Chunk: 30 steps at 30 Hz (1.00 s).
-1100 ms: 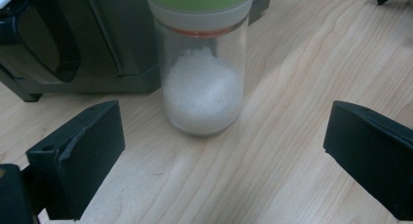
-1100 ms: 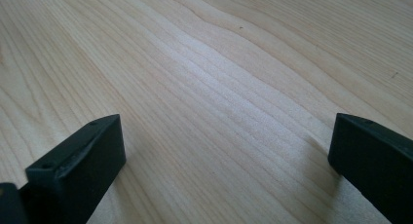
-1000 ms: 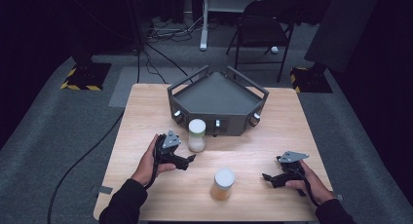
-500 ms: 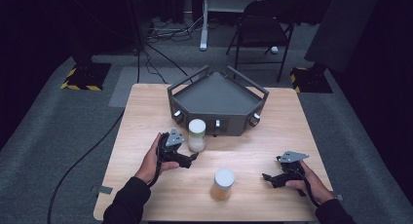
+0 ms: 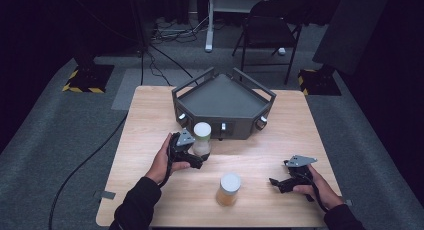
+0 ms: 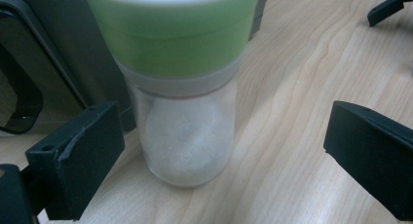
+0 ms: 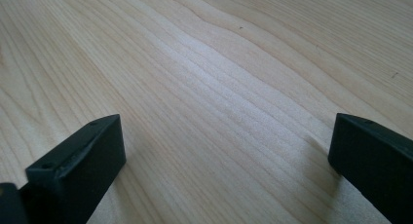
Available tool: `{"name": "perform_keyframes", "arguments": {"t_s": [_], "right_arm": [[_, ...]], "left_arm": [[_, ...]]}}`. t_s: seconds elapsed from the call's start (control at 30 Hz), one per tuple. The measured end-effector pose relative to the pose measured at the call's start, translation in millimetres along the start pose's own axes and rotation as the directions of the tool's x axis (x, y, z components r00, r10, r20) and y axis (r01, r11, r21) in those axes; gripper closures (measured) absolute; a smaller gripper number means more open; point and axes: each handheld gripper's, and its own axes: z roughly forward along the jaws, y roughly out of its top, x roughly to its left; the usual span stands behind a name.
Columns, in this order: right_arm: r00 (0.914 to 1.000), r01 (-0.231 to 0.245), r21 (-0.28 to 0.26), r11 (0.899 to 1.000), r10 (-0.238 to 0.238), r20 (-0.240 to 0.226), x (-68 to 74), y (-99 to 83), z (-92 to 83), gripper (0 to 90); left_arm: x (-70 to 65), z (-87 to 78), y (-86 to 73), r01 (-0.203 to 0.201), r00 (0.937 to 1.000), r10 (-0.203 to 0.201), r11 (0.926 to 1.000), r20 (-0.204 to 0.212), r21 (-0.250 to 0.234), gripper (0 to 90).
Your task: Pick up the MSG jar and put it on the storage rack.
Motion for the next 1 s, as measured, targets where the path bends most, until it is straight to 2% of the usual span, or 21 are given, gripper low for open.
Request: {"name": "perform_keyframes", "arguments": {"t_s": [0.3, 0.63, 0.83, 0.93, 1.0], "right_arm": [[1.0000, 0.000, 0.000, 1.000, 0.000, 0.000, 0.0, 0.0, 0.0, 0.0], [1.0000, 0.000, 0.000, 1.000, 0.000, 0.000, 0.0, 0.0, 0.0, 0.0], [1.0000, 0.000, 0.000, 1.000, 0.000, 0.000, 0.0, 0.0, 0.0, 0.0], [1.0000, 0.000, 0.000, 1.000, 0.000, 0.000, 0.0, 0.0, 0.0, 0.0], [1.0000, 0.000, 0.000, 1.000, 0.000, 0.000, 0.0, 0.0, 0.0, 0.0]], "left_arm": [[4.0, 3.4, -0.5, 0.020, 0.9998, -0.020, 0.9996, -0.004, -0.019, 1.2], [6.7, 13.6, -1.2, 0.075, 0.9971, -0.074, 0.9966, 0.015, -0.036, 2.2], [4.0, 22.1, 0.9, 0.083, 0.9965, -0.083, 0.9960, -0.002, -0.033, 4.6], [-0.7, 23.6, -1.2, 0.087, 0.9955, -0.089, 0.9948, -0.034, -0.054, 9.6], [-1.7, 23.5, -2.7, 0.086, 0.9953, -0.088, 0.9941, -0.038, -0.067, 13.6]]}}
